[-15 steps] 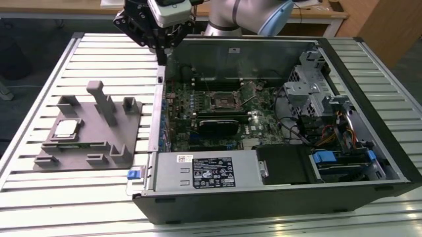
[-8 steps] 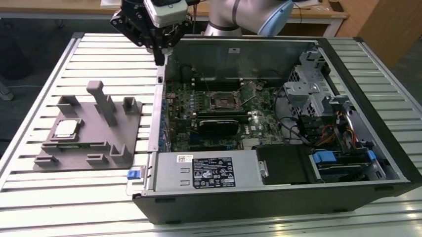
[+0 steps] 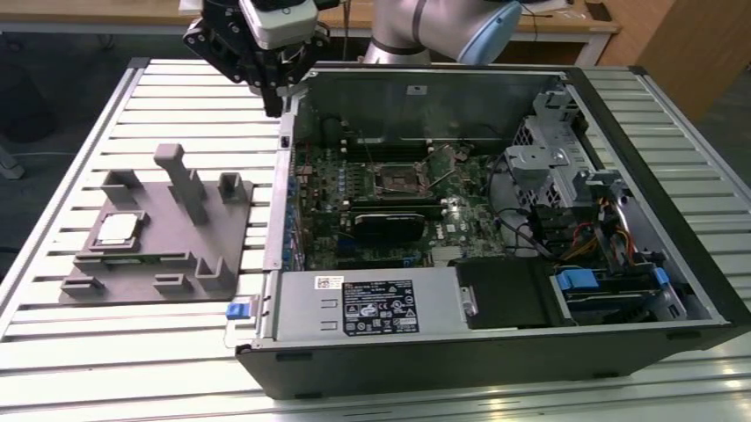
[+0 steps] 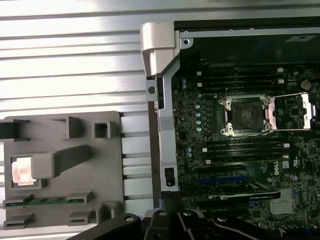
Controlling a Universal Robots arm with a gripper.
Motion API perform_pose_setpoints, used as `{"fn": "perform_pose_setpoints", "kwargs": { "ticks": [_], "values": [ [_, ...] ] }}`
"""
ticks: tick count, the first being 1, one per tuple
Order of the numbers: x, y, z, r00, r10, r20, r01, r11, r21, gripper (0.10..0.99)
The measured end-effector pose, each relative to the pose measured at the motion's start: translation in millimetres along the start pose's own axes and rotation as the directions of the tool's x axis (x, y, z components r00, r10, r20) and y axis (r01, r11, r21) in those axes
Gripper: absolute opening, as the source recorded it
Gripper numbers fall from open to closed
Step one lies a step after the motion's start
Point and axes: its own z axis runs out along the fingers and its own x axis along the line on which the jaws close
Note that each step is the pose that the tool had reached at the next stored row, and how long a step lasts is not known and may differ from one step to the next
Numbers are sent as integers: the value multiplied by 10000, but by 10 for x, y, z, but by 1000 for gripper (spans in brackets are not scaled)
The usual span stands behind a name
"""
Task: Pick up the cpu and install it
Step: 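Reach for the cpu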
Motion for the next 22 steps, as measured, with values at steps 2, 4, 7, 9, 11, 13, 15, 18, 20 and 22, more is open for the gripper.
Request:
{"fn": "perform_pose_setpoints", "kwargs": {
  "ticks": [2, 4, 7, 9, 11, 13, 15, 18, 20, 22],
  "values": [
    [31, -2, 0, 10000, 0, 0, 0, 10000, 0, 106],
    [60, -4, 0, 10000, 1, -1, -1, 10000, 1, 106],
    [104, -8, 1, 10000, 1, -1, -1, 10000, 1, 106],
    [135, -10, 1, 10000, 1, -1, -1, 10000, 1, 106],
    [165, -13, 1, 10000, 0, -1, 0, 10000, 1, 106],
    [193, -15, 2, 10000, 0, -1, 0, 10000, 1, 106],
    [220, -17, 2, 10000, 0, -1, 0, 10000, 1, 106],
    [261, -20, 2, 10000, 1, 0, -1, 10000, 0, 106],
    [288, -22, 3, 10000, 1, -1, -1, 10000, 0, 106],
    [312, -24, 3, 10000, 1, -1, -1, 10000, 1, 106]
  ]
}}
